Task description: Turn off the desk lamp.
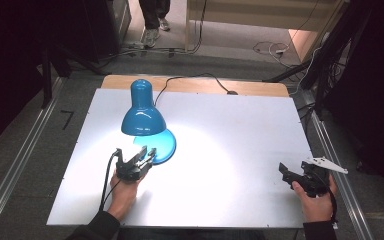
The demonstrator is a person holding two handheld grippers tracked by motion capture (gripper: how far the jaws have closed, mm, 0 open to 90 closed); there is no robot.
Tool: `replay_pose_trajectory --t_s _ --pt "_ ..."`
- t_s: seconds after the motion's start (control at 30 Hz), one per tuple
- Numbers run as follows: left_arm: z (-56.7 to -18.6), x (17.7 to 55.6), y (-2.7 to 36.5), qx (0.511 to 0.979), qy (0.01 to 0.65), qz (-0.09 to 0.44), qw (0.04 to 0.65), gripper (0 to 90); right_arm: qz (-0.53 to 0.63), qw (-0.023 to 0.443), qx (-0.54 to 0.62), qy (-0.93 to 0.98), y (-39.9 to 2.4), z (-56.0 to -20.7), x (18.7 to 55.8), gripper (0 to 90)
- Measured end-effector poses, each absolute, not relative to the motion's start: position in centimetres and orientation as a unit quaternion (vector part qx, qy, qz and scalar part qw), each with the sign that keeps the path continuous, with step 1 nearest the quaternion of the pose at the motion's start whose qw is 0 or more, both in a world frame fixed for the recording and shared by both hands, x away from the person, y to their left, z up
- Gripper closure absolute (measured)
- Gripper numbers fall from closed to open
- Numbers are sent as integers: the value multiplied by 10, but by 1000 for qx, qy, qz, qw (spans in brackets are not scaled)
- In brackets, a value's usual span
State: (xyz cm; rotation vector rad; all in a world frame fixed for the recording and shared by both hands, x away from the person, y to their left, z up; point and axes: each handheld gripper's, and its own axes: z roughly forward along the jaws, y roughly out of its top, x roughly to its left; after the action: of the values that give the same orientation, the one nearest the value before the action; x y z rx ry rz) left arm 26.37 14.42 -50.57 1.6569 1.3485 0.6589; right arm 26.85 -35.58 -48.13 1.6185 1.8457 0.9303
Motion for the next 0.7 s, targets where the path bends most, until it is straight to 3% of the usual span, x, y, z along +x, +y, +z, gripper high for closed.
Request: replay_pose_trajectory --t_s 0.27,0.7 --pt "-507 268 143 668 542 257 440 898 343 255 596 680 -356 -481 269 154" --pt "-508 272 140 672 540 260 435 899 345 255 595 680 -356 -481 268 154"
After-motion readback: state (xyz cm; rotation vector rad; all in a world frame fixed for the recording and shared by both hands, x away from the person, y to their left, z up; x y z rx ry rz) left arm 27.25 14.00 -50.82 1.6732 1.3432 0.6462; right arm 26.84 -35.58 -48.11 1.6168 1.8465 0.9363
